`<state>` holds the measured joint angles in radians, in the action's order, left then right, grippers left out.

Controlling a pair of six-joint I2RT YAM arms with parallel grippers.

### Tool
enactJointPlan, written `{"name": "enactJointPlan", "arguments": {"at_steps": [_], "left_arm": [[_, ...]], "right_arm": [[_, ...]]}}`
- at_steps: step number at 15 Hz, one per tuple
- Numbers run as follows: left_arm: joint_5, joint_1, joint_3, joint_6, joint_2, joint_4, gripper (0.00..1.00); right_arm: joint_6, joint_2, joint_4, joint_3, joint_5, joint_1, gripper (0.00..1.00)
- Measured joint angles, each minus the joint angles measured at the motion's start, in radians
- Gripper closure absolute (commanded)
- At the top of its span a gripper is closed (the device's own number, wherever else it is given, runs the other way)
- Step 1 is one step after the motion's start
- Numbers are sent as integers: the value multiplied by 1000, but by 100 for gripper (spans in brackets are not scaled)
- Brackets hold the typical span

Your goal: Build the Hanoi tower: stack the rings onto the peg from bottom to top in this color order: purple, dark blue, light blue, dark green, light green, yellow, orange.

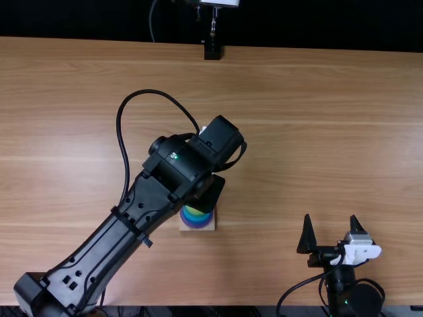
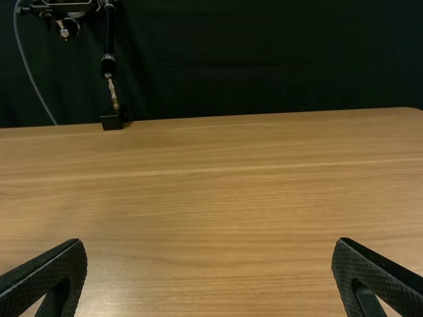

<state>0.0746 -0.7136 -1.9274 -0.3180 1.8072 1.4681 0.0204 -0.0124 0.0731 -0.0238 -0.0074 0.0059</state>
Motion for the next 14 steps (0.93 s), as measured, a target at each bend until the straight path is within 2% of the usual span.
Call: {"name": "enactJointPlan", "arguments": {"at_steps": [14], "left_arm": [[0,0,-23,-4,70,-15,100]], "right_arm": [[0,0,0,0,0,0,0]]}}
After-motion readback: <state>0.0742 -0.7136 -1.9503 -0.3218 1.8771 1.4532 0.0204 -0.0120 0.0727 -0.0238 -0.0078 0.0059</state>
